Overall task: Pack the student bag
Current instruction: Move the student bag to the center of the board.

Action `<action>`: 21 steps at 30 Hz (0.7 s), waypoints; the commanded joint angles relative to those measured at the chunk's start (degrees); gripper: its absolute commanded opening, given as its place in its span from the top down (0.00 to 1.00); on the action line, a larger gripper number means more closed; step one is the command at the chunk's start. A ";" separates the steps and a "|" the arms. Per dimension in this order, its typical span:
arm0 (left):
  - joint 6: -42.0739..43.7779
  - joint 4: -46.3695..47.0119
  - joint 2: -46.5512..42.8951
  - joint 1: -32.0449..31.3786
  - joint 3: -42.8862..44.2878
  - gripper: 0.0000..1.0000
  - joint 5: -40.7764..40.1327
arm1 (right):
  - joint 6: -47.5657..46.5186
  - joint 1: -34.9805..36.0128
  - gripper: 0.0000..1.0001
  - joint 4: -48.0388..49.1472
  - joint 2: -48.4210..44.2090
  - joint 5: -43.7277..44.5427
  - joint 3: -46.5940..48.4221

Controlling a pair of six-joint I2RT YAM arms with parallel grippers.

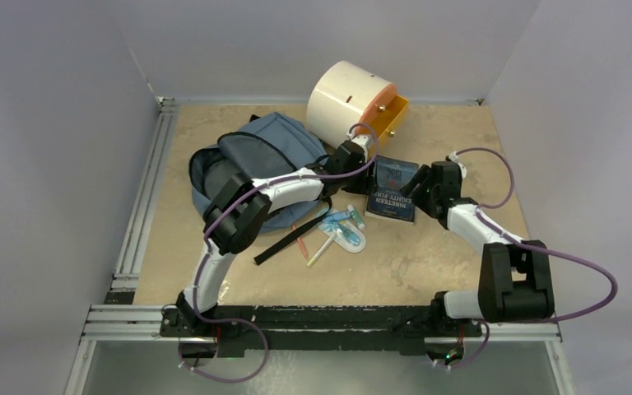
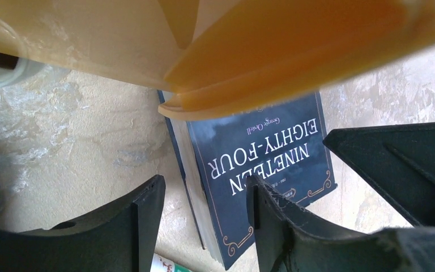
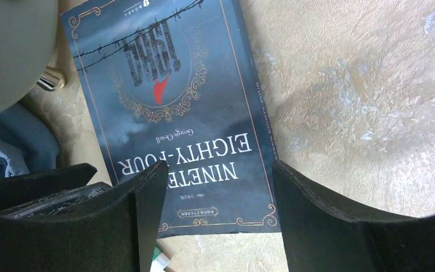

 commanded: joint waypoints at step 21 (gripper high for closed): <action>2.21 15.42 -5.32 -3.32 -12.65 0.37 -7.69 | 1.46 -0.12 0.30 0.07 -5.24 -0.28 -2.59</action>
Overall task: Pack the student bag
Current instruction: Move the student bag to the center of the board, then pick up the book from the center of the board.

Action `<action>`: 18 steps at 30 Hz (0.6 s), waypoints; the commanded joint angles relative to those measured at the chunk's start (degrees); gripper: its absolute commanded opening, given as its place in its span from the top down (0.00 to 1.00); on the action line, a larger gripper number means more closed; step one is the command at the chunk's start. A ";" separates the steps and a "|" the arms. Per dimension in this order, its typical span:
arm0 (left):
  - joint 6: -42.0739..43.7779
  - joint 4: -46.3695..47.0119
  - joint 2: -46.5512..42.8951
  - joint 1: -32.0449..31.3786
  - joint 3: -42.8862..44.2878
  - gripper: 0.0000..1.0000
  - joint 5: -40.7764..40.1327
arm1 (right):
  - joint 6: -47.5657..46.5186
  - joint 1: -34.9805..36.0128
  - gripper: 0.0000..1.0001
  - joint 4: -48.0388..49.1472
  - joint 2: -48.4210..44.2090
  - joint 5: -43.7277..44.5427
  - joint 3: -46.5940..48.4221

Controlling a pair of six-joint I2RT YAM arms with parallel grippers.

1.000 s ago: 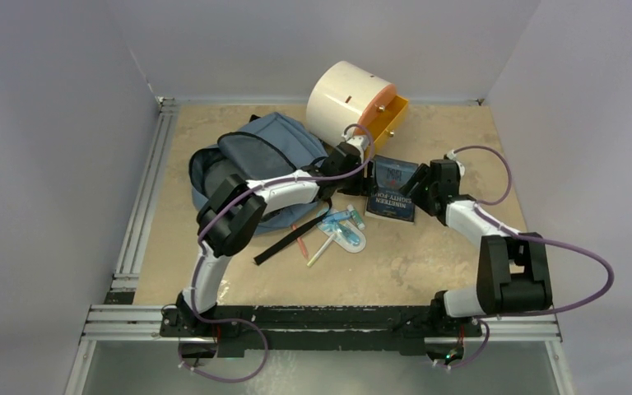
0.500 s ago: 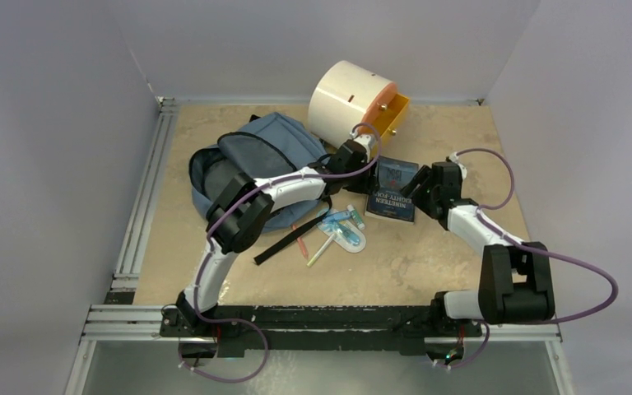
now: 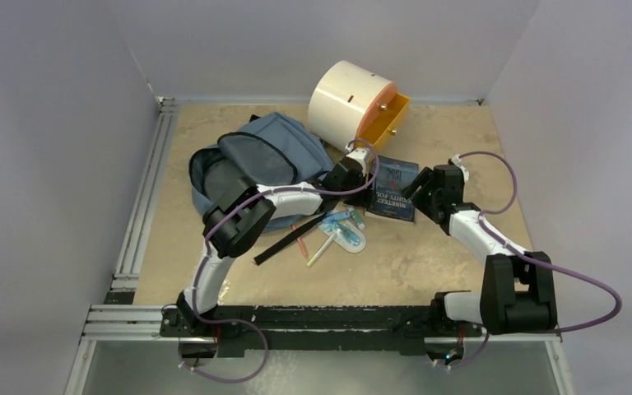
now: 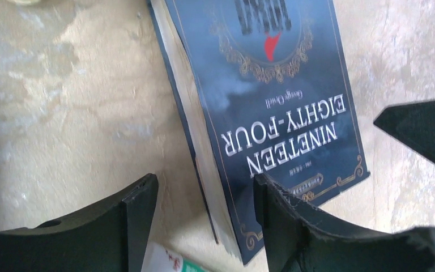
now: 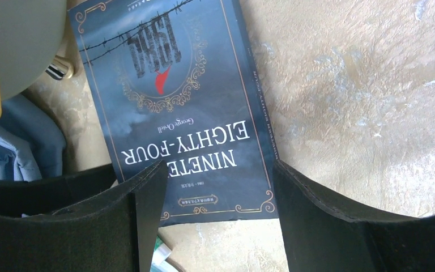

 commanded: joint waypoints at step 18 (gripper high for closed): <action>-1.49 4.25 -0.22 -1.67 -0.54 0.46 0.01 | 0.53 -0.13 0.30 0.72 -0.87 -1.84 -0.45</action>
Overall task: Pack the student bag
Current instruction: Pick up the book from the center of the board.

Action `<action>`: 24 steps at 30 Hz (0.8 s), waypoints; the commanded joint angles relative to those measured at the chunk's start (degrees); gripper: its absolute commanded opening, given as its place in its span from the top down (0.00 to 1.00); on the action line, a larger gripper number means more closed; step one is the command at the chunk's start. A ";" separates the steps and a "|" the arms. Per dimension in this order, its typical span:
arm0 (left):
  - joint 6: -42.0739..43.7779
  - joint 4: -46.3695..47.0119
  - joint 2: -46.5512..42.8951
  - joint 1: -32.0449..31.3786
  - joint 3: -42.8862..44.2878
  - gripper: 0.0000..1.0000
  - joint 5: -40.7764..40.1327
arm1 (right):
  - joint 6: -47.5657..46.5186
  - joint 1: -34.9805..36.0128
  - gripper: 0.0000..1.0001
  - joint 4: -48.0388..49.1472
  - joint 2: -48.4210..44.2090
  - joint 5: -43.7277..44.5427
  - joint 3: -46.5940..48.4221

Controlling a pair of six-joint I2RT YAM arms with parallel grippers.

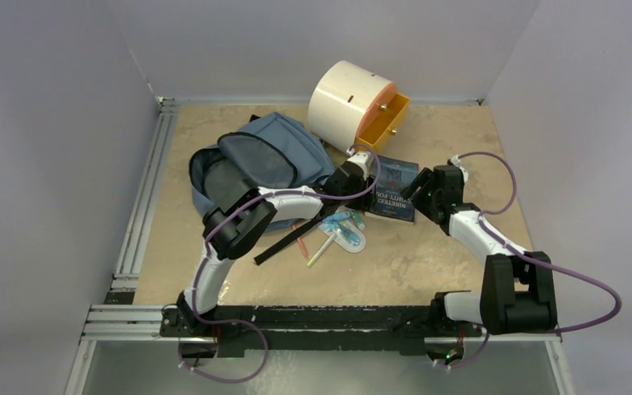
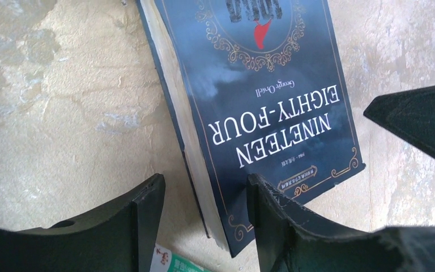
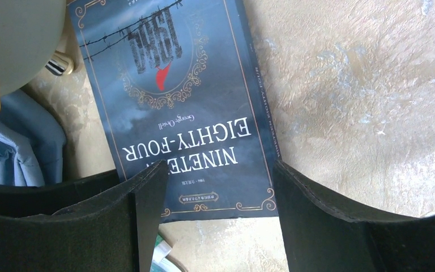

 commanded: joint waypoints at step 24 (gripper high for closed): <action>-4.65 -0.06 1.86 3.26 -0.68 1.00 6.86 | 1.45 -0.75 0.17 3.06 0.11 4.90 -3.69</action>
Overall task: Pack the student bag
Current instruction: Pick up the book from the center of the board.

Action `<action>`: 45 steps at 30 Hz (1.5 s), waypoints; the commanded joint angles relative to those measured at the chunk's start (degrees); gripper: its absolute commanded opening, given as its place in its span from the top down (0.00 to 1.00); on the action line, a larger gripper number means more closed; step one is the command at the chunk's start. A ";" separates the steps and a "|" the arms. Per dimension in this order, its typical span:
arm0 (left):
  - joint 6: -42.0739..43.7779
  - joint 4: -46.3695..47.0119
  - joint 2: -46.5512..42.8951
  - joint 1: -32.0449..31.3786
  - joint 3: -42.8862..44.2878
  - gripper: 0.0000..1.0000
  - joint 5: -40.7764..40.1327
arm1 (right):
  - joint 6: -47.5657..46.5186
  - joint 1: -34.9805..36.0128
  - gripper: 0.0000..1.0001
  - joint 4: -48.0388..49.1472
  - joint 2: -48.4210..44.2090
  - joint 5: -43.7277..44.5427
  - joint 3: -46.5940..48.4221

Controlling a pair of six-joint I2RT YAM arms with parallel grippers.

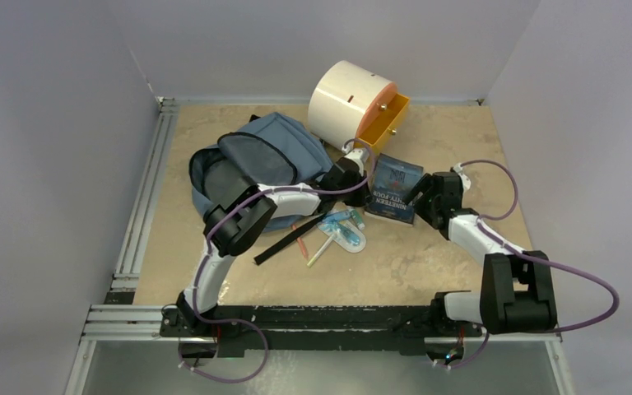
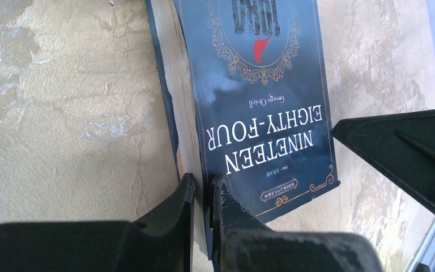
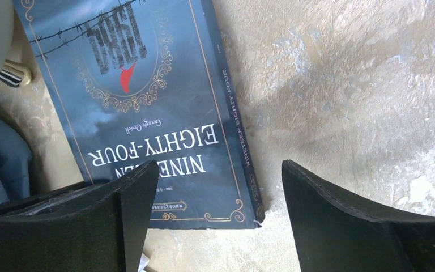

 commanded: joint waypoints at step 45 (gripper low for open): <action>0.32 -5.71 7.08 5.40 -3.08 1.00 7.38 | 8.95 -8.91 0.28 36.34 3.88 -39.58 -16.21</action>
